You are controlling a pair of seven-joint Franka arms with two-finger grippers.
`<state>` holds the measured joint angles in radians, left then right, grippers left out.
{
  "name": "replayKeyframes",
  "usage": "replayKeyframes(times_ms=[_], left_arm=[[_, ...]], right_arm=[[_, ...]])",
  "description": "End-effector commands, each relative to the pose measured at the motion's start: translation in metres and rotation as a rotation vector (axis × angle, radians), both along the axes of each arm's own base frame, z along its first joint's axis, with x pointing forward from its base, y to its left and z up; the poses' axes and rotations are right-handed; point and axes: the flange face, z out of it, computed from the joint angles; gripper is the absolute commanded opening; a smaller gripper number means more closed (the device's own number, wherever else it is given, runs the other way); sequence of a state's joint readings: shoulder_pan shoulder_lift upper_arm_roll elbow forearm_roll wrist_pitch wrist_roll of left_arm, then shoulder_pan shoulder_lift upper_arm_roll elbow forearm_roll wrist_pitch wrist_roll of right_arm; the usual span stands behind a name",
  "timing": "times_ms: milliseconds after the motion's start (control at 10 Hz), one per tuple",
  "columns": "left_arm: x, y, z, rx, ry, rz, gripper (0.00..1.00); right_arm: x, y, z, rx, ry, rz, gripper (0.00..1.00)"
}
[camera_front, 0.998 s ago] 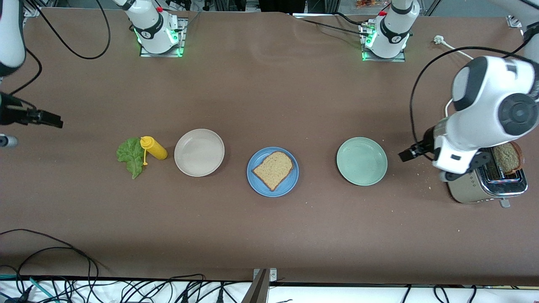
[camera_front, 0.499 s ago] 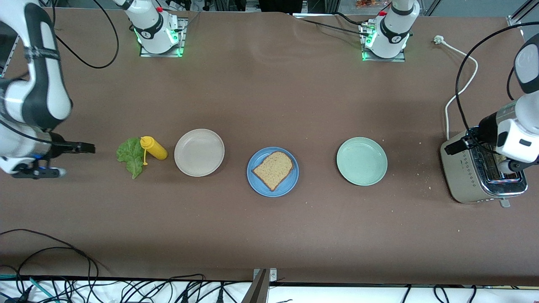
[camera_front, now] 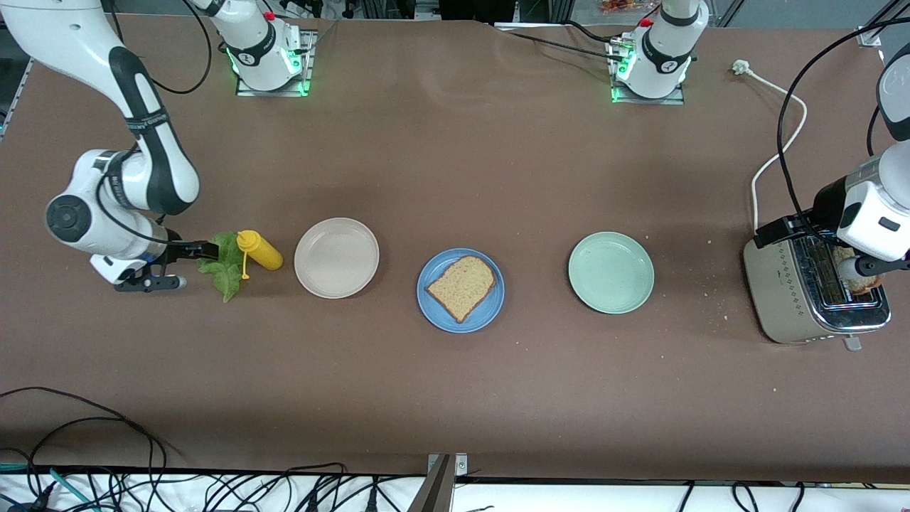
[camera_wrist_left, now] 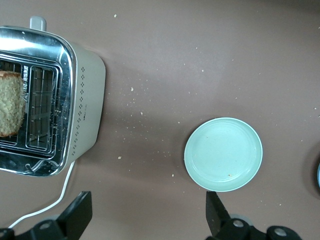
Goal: Make sandwich in blue plate with both arms
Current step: 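Lower the right gripper onto the lettuce leaf and grasp it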
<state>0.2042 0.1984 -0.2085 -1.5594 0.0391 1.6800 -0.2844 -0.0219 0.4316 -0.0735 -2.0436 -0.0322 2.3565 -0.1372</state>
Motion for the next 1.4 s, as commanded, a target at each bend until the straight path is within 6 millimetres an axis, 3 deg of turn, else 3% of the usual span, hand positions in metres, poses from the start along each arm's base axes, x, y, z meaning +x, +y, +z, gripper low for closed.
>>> replayKeyframes(times_ms=[0,100,200,399,499,599,699,998,1297], left_arm=[[-0.008,0.004,0.021,0.005,0.004,-0.065,1.0],[-0.008,0.006,0.026,0.001,-0.007,-0.082,1.0],[-0.006,0.006,0.036,0.0,-0.025,-0.083,1.0],[-0.007,0.003,0.04,-0.002,-0.022,-0.11,1.0],[-0.01,0.003,0.039,-0.002,0.004,-0.157,1.0],[-0.01,0.006,0.054,-0.011,-0.01,-0.2,1.0],[-0.011,0.004,0.059,-0.036,-0.008,-0.22,1.0],[-0.012,-0.005,0.06,-0.032,-0.005,-0.229,1.0],[-0.012,-0.002,0.06,-0.03,-0.005,-0.223,1.0]], right_arm=[[-0.013,0.015,-0.029,0.024,-0.054,0.024,1.0],[-0.011,0.021,-0.032,0.027,-0.074,0.035,0.99],[-0.01,0.022,-0.036,0.027,-0.078,0.041,0.92],[-0.01,0.022,-0.06,0.024,-0.113,0.054,0.64],[-0.012,0.022,-0.064,0.024,-0.111,0.056,0.47],[-0.011,0.022,-0.063,0.025,-0.111,0.069,0.33],[-0.011,0.022,-0.06,0.026,-0.113,0.086,0.23],[-0.007,0.021,-0.047,0.027,-0.107,0.1,0.06],[0.006,0.016,0.002,0.029,-0.061,0.089,0.04]])
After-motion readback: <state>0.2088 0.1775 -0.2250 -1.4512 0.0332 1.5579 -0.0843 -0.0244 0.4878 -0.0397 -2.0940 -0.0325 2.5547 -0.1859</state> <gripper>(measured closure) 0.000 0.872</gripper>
